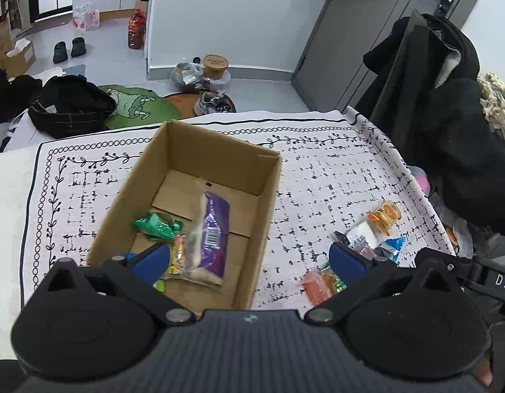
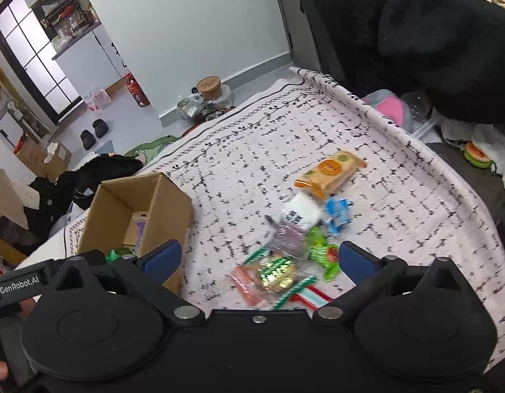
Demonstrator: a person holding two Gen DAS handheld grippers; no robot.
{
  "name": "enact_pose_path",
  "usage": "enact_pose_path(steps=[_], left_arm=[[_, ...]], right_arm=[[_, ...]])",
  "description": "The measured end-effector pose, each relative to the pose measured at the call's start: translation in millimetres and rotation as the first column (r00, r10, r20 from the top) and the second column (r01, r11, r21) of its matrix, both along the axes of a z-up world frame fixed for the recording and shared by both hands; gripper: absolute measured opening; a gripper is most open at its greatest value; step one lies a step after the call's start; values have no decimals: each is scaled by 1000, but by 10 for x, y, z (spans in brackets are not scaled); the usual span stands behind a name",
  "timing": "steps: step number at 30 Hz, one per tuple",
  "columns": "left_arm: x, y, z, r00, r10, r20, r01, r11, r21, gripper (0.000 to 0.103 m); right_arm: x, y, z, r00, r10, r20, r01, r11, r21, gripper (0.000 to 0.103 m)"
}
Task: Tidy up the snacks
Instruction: 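Move both tools back over the remaining snack pile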
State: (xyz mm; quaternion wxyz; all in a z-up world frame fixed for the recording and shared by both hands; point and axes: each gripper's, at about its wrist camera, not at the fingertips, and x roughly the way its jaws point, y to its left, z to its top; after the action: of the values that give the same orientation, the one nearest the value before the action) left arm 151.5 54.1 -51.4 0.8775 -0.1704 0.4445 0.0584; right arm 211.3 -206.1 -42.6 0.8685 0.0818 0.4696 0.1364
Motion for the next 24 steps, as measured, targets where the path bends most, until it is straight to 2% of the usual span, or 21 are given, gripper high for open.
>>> enact_pose_path(steps=[13, 24], left_arm=[[25, -303, -41, 999, -40, -12, 40, 999, -15, 103], [92, -539, -105, 998, -61, -13, 60, 997, -39, 102]], right_arm=[[54, -274, 31, 996, 85, -17, -86, 996, -31, 103], [118, -482, -153, 998, 47, -41, -48, 998, -40, 103]])
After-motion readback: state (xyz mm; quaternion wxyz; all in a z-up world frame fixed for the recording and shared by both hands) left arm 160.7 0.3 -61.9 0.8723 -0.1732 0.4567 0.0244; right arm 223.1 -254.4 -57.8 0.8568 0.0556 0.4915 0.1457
